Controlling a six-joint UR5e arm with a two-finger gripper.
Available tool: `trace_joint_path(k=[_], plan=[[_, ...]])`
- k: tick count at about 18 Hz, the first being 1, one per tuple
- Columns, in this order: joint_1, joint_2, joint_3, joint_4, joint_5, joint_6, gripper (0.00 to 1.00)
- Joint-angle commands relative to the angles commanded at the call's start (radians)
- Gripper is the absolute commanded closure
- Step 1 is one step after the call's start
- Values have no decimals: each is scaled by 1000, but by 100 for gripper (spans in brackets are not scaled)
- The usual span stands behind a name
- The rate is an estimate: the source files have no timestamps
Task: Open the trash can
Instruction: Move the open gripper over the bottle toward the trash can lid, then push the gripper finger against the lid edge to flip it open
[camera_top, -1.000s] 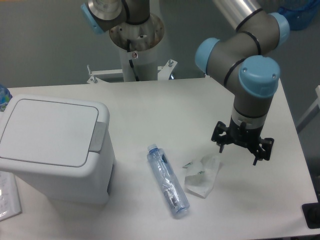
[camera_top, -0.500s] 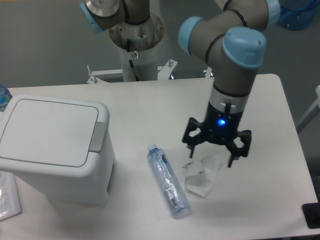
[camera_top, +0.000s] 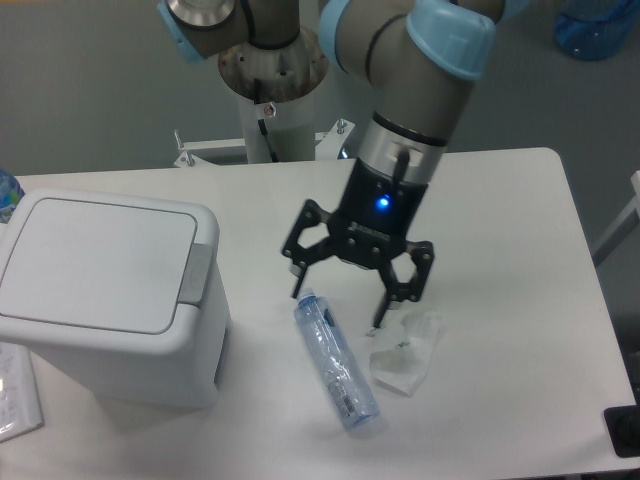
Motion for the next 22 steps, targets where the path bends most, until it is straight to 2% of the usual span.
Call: trace_joint_path(k=[3,5,13,17,22], plan=[[-15,40,-72,6,0,-2,0],[-38,49,-89,6,0,0,0],[-74,38,-95,12,3,3,0],[-89,22,-109,52,8,0,0],[-89,26,-134,60,8,3,0]])
